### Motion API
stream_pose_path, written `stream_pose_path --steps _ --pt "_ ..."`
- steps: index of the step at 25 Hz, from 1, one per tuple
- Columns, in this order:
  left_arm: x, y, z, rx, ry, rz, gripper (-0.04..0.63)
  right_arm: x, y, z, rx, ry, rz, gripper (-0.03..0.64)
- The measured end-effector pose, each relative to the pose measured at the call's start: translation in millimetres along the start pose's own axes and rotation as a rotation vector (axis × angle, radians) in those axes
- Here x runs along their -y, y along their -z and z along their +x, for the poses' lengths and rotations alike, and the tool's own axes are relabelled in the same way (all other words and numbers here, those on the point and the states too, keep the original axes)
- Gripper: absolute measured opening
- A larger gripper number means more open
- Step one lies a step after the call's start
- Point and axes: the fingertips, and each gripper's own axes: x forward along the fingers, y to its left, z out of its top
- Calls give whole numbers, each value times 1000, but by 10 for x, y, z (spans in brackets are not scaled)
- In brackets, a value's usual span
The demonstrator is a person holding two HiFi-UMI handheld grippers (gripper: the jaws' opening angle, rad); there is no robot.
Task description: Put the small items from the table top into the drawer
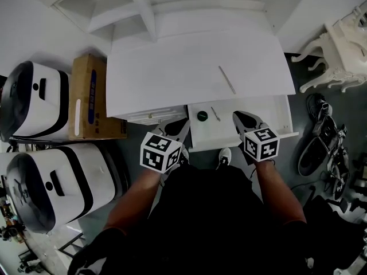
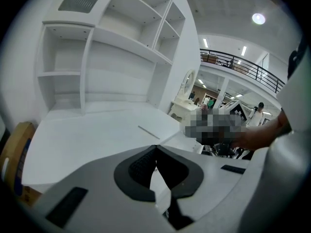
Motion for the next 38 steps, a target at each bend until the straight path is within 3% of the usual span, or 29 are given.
stream_pose_path --steps 8,13,23,38 --pt "-114 104 -13 -35 -39 -6 3 578 187 407 -79 114 -92 29" --pt "-181 127 -80 -30 -75 -18 3 847 287 720 -132 133 -72 31" --pt "-240 207 -139 -37 -112 -58 5 1146 370 1258 -223 178 -166 32" --pt "-334 272 -176 -50 -141 -91 5 1315 515 1481 -284 177 -137 61"
